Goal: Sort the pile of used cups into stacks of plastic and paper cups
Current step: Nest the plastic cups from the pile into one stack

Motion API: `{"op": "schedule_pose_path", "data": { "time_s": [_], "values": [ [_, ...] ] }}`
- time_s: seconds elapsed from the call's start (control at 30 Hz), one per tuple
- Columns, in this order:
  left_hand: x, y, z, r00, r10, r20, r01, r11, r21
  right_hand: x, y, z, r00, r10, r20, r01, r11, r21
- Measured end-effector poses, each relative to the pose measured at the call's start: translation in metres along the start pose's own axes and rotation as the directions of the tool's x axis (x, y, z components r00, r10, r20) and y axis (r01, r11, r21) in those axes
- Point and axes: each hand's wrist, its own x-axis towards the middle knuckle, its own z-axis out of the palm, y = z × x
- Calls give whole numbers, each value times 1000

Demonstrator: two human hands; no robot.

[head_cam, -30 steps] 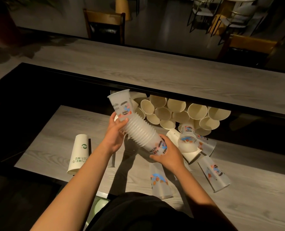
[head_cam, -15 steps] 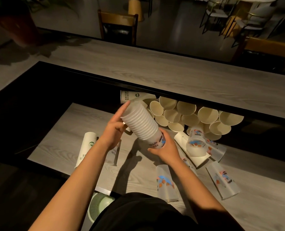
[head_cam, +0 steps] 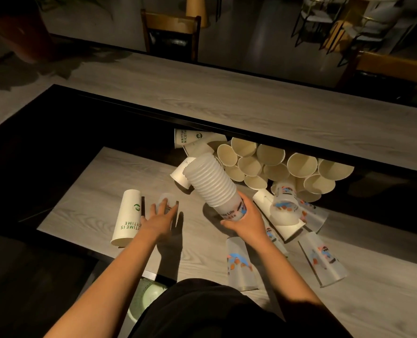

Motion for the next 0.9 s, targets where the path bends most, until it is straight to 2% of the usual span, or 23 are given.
{"op": "schedule_pose_path", "data": {
  "time_s": [0.17,0.27,0.33,0.47,0.53,0.6,0.67,0.73,0.77,0.83,0.9],
  "values": [
    [3,9,6,988,59,-145,-66,997,-38,-8,10,-12,999,32,-18,-33,999,-26],
    [5,14,4,964,51,-261,-90,986,-137,-14,15,-22,998,26,-64,-29,998,-50],
    [3,16,-1,926,34,-376,-126,967,-223,-17,19,-27,995,33,-97,-39,997,-60],
    [-5,21,-20,836,91,-541,-216,961,-172,-28,26,-35,988,57,-146,-69,994,-80],
    [-9,24,-30,799,57,-599,-287,911,-297,-32,31,-40,986,58,-158,-76,991,-106],
    [-15,27,-43,776,-77,-626,-358,763,-537,-37,36,-45,980,55,-192,-78,990,-113],
    [-21,34,-57,795,-204,-571,-424,487,-764,-43,38,-48,972,66,-226,-96,988,-122],
    [-26,42,-68,840,-222,-495,-452,221,-865,-49,37,-50,964,78,-255,-117,983,-143],
    [-28,46,-72,860,-204,-468,-451,129,-883,-52,37,-50,961,78,-267,-123,980,-158],
    [-29,52,-75,885,-152,-441,-440,42,-897,-59,38,-51,957,82,-279,-136,974,-180],
    [-25,54,-72,907,-94,-409,-408,32,-912,-66,39,-52,953,78,-291,-142,968,-205]
  ]
}}
